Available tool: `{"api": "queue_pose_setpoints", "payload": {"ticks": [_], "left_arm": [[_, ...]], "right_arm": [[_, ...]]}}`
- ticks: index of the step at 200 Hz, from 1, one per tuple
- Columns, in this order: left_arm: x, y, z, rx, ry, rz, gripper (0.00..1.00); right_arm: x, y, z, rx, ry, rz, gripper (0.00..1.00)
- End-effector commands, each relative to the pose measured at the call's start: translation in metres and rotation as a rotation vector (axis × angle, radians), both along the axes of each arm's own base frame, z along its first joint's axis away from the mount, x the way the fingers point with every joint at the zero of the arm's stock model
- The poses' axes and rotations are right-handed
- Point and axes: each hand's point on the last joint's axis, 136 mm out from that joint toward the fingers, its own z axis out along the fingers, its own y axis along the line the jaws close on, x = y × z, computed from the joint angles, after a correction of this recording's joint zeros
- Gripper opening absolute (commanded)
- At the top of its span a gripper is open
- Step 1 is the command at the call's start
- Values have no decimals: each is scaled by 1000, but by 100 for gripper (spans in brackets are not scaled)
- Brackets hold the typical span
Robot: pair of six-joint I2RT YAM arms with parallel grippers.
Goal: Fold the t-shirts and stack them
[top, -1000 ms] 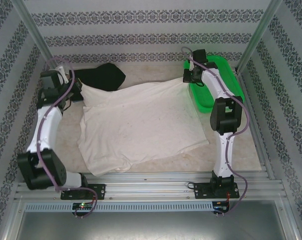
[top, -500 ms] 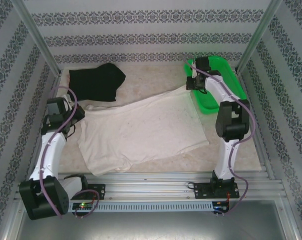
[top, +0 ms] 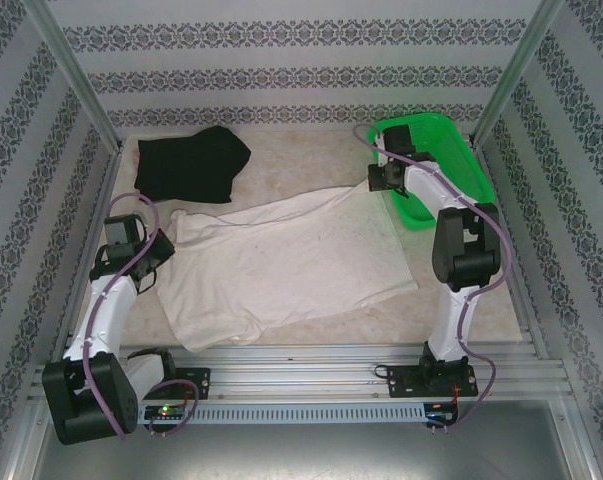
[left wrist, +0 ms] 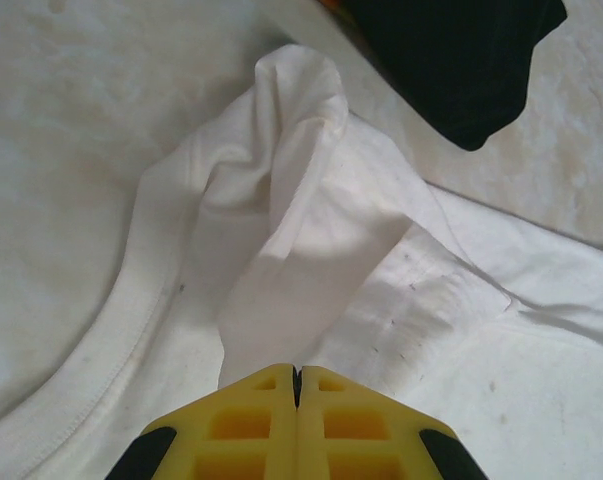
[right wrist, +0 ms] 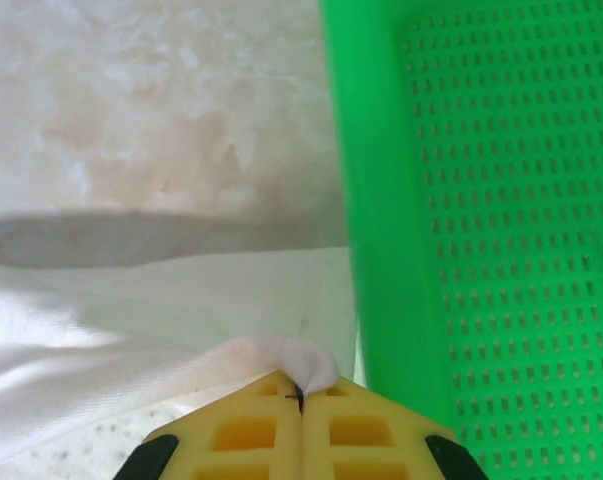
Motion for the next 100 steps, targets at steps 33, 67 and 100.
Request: {"api": "queue_pose_setpoints", "payload": {"ticks": [33,67,100], "left_arm": [[-11,1,-24,-2,70,18,0],[-14,1,-31,-3,89,23,0],[-17,4,-33,-3,96,48,8]], "right_arm": [[-31,-12,-24,-110,105,15,0],[-36,-12,-28,-143,121,29,0],[-39,-13,-30,-178,129,40,5]]}}
